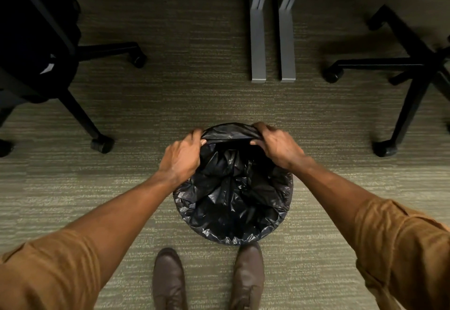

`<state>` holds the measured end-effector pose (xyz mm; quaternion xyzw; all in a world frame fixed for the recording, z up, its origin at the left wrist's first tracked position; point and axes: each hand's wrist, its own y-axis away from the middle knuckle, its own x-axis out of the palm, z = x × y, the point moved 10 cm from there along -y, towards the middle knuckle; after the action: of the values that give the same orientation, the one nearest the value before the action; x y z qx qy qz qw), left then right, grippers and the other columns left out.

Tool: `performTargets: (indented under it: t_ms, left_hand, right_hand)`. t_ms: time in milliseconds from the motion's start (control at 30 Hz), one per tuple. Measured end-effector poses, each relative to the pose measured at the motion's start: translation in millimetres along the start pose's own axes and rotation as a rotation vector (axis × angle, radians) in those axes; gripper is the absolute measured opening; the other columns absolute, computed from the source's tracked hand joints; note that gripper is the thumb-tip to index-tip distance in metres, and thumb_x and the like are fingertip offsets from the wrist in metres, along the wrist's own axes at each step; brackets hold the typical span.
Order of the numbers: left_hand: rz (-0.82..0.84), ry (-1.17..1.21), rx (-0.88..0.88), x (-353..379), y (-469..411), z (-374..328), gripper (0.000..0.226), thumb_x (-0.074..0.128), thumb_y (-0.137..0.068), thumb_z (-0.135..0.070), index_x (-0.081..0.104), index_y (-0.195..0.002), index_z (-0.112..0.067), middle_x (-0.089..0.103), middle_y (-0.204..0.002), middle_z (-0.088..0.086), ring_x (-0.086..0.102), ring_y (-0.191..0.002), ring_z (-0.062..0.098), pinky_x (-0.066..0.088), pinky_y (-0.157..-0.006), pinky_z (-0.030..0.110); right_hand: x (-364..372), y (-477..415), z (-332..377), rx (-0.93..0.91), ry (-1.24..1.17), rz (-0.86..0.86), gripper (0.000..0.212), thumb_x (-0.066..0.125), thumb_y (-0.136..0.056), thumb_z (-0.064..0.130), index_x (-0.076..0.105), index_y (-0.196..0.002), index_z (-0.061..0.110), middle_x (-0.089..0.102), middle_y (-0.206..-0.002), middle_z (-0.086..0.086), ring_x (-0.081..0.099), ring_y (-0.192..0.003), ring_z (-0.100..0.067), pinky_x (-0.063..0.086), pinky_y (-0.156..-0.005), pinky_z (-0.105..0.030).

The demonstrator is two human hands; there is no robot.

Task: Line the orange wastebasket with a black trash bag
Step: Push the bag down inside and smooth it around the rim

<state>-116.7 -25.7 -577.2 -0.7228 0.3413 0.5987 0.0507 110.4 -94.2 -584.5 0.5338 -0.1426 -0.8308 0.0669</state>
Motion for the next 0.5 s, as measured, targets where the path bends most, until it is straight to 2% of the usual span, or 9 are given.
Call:
performTargets:
  t_ms: [100,167,233,300,333,367,400,433,500]
  left_hand:
    - [-0.030,0.038,0.013,3.5,-0.1,3.1,0.031,0.044,-0.113,-0.016,0.035,-0.143,-0.012,0.072,-0.117,0.023,0.073,-0.088,0.045,0.059,-0.075,0.054]
    - [-0.064,0.087,-0.001,3.8,0.7,6.5,0.031,0.036,-0.116,-0.033,0.036,-0.138,-0.012,0.071,-0.118,0.024,0.072,-0.086,0.045,0.056,-0.071,0.051]
    - [-0.069,0.134,-0.071,7.7,7.4,16.0,0.048,0.031,-0.112,-0.054,0.034,-0.135,-0.012,0.070,-0.120,0.024,0.068,-0.076,0.039,0.050,-0.063,0.043]
    - [-0.056,0.169,-0.151,13.3,21.7,21.2,0.066,0.033,-0.108,-0.064,0.031,-0.146,-0.010,0.065,-0.135,0.026,0.072,-0.082,0.041,0.052,-0.063,0.042]
    - [-0.058,0.163,-0.182,17.0,32.5,21.9,0.075,0.037,-0.108,-0.064,0.028,-0.155,-0.007,0.059,-0.148,0.027,0.075,-0.096,0.043,0.058,-0.069,0.046]
    - [-0.076,0.138,-0.207,19.9,44.6,21.7,0.082,0.038,-0.109,-0.064,0.023,-0.162,-0.004,0.050,-0.160,0.027,0.071,-0.119,0.046,0.063,-0.084,0.052]
    - [-0.106,0.082,-0.225,19.2,57.2,18.8,0.087,0.036,-0.109,-0.066,0.018,-0.166,-0.002,0.039,-0.169,0.028,0.058,-0.142,0.047,0.057,-0.106,0.059]
    - [-0.136,0.011,-0.221,15.8,68.9,12.0,0.092,0.032,-0.110,-0.068,0.013,-0.169,0.001,0.025,-0.176,0.029,0.037,-0.159,0.047,0.042,-0.124,0.062]
    - [-0.167,-0.094,-0.112,13.2,90.1,-15.6,0.098,0.025,-0.109,-0.072,0.008,-0.170,0.003,0.002,-0.181,0.030,0.005,-0.169,0.045,0.013,-0.136,0.061]
  right_hand:
    - [5.1,22.6,-26.6,0.112,-0.121,-0.060,0.056,0.058,-0.107,0.051,0.051,-0.145,0.010,0.077,-0.113,-0.024,0.074,-0.099,-0.045,0.053,-0.077,-0.041]
    - [9.9,38.1,-42.5,0.239,-0.248,-0.117,0.058,0.059,-0.103,0.059,0.054,-0.141,0.016,0.079,-0.110,-0.017,0.074,-0.097,-0.037,0.050,-0.075,-0.036]
    - [16.8,56.1,-55.4,0.373,-0.451,-0.199,0.061,0.060,-0.100,0.064,0.057,-0.140,0.019,0.080,-0.114,-0.007,0.072,-0.097,-0.022,0.048,-0.079,-0.031]
    - [24.5,75.0,-64.5,0.497,-0.668,-0.283,0.067,0.059,-0.097,0.068,0.058,-0.141,0.017,0.079,-0.117,-0.004,0.071,-0.105,-0.017,0.052,-0.085,-0.032]
    - [28.2,84.1,-65.8,0.544,-0.752,-0.317,0.070,0.056,-0.095,0.070,0.058,-0.140,0.015,0.078,-0.112,-0.003,0.071,-0.104,-0.018,0.055,-0.085,-0.034]
    - [29.7,93.4,-65.5,0.581,-0.817,-0.355,0.072,0.053,-0.095,0.071,0.058,-0.139,0.014,0.076,-0.107,-0.001,0.070,-0.099,-0.020,0.056,-0.082,-0.036]
    - [30.2,102.7,-65.1,0.612,-0.861,-0.397,0.074,0.049,-0.095,0.072,0.056,-0.139,0.014,0.073,-0.108,-0.002,0.068,-0.098,-0.022,0.055,-0.080,-0.037]
    - [29.1,110.8,-63.8,0.635,-0.863,-0.436,0.076,0.045,-0.097,0.073,0.053,-0.143,0.013,0.071,-0.118,-0.006,0.067,-0.105,-0.023,0.053,-0.084,-0.039]
    - [18.4,125.9,-55.1,0.619,-0.688,-0.502,0.076,0.043,-0.105,0.067,0.044,-0.155,0.010,0.059,-0.149,-0.014,0.059,-0.131,-0.027,0.050,-0.105,-0.041]
